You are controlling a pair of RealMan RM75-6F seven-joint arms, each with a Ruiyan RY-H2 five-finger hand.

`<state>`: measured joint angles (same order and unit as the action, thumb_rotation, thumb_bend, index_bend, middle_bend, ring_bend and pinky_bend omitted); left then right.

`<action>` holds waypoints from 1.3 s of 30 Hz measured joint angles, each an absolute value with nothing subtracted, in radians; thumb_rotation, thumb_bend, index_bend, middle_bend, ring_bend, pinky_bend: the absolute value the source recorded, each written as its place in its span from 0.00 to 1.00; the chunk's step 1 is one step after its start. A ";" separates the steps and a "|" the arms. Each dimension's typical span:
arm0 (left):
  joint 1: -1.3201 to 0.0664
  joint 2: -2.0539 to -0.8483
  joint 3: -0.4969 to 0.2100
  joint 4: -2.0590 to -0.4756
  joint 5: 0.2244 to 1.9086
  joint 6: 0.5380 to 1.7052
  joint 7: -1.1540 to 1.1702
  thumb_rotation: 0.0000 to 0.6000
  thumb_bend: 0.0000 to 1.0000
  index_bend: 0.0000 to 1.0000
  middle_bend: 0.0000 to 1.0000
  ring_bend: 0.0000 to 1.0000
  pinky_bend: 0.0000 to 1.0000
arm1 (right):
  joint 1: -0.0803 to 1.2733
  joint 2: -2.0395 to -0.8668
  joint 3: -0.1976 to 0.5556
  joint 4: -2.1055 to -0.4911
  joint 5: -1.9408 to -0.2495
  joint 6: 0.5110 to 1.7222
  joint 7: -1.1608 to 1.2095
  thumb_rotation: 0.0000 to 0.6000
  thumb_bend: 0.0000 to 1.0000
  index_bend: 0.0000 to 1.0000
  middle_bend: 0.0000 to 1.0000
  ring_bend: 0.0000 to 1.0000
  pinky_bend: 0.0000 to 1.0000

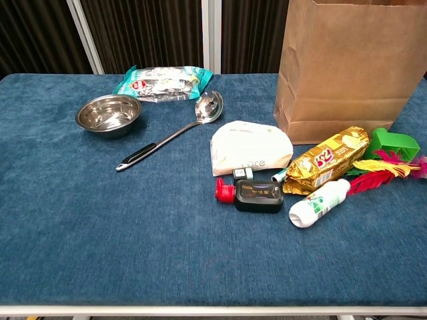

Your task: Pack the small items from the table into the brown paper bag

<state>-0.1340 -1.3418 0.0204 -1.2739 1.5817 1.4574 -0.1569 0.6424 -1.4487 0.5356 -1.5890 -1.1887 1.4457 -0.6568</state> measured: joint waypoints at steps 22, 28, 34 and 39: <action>-0.136 -1.334 0.021 -1.283 1.602 1.483 -0.167 1.00 0.12 0.08 0.08 0.00 0.12 | 0.636 -1.365 0.493 -1.695 -1.151 1.370 -0.448 1.00 0.00 0.21 0.15 0.02 0.02; -0.137 -1.326 0.020 -1.303 1.609 1.491 -0.154 1.00 0.12 0.08 0.08 0.00 0.12 | 0.611 -1.351 0.493 -1.763 -1.372 1.541 -0.403 1.00 0.00 0.21 0.18 0.04 0.02; -0.135 -1.323 0.025 -1.321 1.618 1.500 -0.145 1.00 0.11 0.08 0.08 0.00 0.12 | 0.524 -1.290 0.368 -1.927 -1.555 1.611 -0.337 1.00 0.00 0.21 0.20 0.05 0.03; -0.132 -1.322 0.035 -1.327 1.633 1.508 -0.150 1.00 0.12 0.08 0.08 0.00 0.12 | 0.403 -1.241 0.162 -1.937 -1.648 1.625 -0.289 1.00 0.00 0.21 0.20 0.05 0.03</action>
<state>-0.1318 -1.3222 0.0347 -1.3266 1.6332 1.5080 -0.1505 0.4033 -1.2409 0.1619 -1.9366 -1.6483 1.6248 -0.2892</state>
